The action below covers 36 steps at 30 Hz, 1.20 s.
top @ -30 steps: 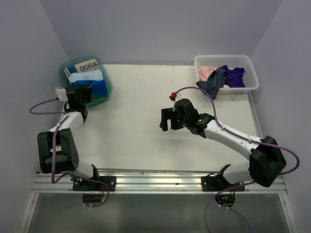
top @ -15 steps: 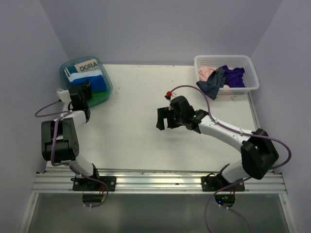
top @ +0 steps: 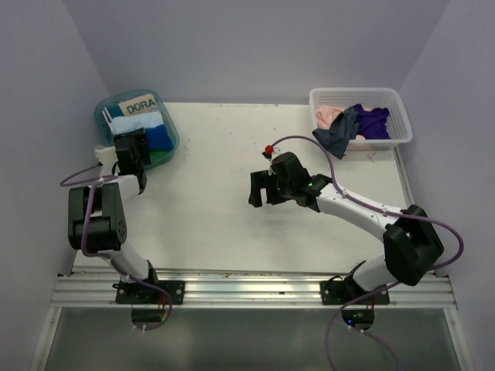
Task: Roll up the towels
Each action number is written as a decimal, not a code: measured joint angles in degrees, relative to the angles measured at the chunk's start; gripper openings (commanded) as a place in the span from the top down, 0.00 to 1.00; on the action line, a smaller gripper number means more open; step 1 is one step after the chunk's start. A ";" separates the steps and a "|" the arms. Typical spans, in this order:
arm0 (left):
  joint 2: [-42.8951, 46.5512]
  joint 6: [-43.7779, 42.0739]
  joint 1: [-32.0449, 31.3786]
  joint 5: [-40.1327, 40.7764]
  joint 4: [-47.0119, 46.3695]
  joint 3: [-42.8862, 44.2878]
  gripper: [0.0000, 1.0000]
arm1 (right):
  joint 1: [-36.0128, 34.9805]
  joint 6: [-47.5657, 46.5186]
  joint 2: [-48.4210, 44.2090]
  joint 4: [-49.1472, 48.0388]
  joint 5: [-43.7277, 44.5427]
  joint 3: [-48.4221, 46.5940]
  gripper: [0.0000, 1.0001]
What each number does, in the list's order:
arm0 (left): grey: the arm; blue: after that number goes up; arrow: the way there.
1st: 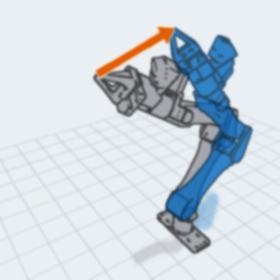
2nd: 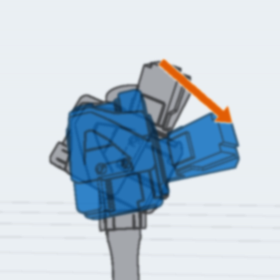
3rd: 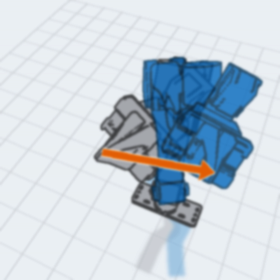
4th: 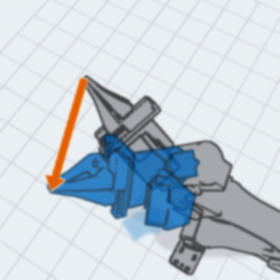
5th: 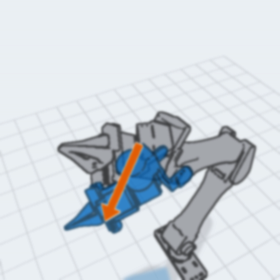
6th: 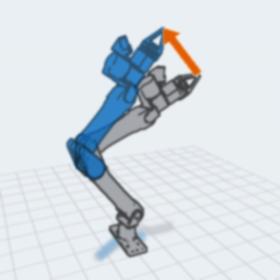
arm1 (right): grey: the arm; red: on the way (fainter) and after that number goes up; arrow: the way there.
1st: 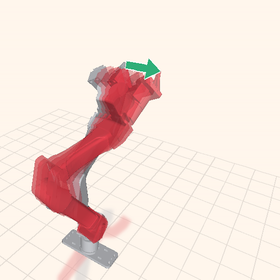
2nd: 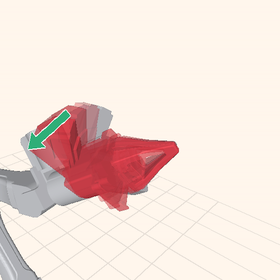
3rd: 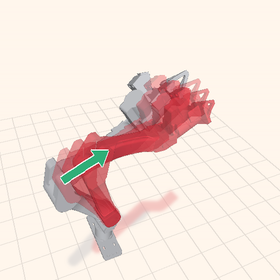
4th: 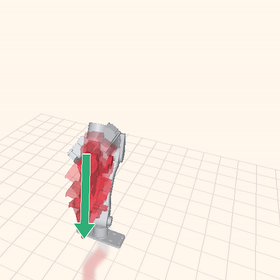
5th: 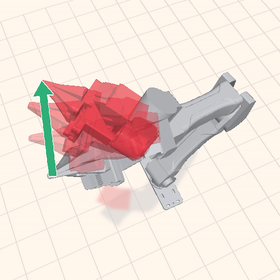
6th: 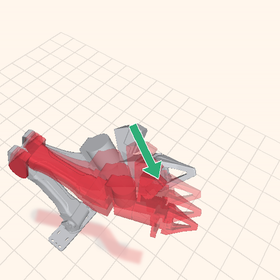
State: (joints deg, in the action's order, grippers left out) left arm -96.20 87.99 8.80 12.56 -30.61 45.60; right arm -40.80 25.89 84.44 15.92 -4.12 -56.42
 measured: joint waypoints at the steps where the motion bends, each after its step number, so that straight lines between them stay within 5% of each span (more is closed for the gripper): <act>1: 0.13 -0.09 -0.09 0.15 1.03 0.31 0.19 | 0.00 0.00 -0.04 0.00 0.00 0.00 0.12; 13: 4.94 -0.11 -0.33 0.55 12.85 4.63 0.11 | 0.04 0.07 -2.05 -0.04 -0.15 0.63 0.12; 36: 4.55 -5.40 -0.33 -1.49 34.60 15.23 0.11 | 0.07 1.09 -4.00 -0.22 -0.20 2.14 0.12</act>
State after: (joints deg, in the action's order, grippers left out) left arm -91.66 82.59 8.47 11.07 3.99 60.84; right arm -40.73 26.98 80.44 15.70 -4.32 -54.28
